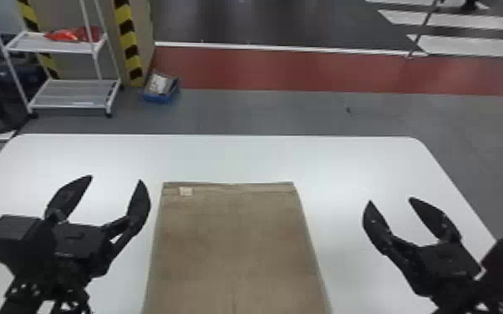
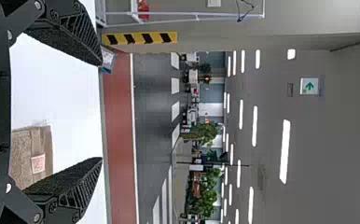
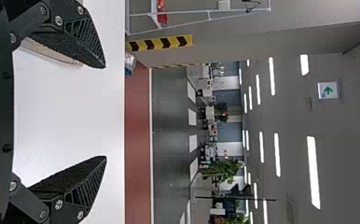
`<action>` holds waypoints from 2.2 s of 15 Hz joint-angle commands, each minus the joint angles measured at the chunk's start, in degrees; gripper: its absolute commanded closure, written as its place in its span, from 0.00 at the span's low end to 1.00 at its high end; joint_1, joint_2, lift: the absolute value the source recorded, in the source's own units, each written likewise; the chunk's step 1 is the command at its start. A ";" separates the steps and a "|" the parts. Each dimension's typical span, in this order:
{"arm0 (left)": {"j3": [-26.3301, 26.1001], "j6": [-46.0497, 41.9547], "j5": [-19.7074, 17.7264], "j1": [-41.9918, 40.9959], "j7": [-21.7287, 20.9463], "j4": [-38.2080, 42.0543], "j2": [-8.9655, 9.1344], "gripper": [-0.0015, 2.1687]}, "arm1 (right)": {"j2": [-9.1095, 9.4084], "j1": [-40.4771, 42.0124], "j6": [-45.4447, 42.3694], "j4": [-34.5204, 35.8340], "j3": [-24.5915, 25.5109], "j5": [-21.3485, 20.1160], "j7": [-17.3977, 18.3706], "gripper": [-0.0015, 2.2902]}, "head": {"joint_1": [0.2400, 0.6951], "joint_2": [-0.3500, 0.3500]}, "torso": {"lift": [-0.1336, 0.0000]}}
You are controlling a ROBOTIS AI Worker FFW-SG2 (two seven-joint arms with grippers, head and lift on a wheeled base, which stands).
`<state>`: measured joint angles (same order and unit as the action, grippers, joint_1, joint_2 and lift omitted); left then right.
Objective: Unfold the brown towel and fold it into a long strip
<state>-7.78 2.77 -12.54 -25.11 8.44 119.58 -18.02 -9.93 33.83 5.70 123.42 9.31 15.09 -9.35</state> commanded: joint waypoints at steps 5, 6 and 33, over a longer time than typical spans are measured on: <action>-3.65 14.24 -4.34 16.24 -3.17 -12.00 1.67 0.13 | -0.44 -15.03 6.75 -12.06 -4.39 -2.34 -3.66 0.09 | 1.00 0.37 | 0.07; -3.56 14.24 -6.09 17.99 -4.22 -13.50 1.85 0.13 | -0.53 -16.70 6.75 -13.82 -5.45 -2.34 -3.84 0.09 | 1.00 0.38 | 0.07; -4.79 17.23 -8.11 24.85 -12.04 -28.53 4.39 0.28 | -0.70 -20.03 5.52 -18.39 -10.90 -4.98 -4.63 0.09 | 1.00 0.46 | 0.07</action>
<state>-12.36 20.00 -20.64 -0.78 -3.54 91.70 -13.99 -10.64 13.73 11.21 105.03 -1.65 10.04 -13.97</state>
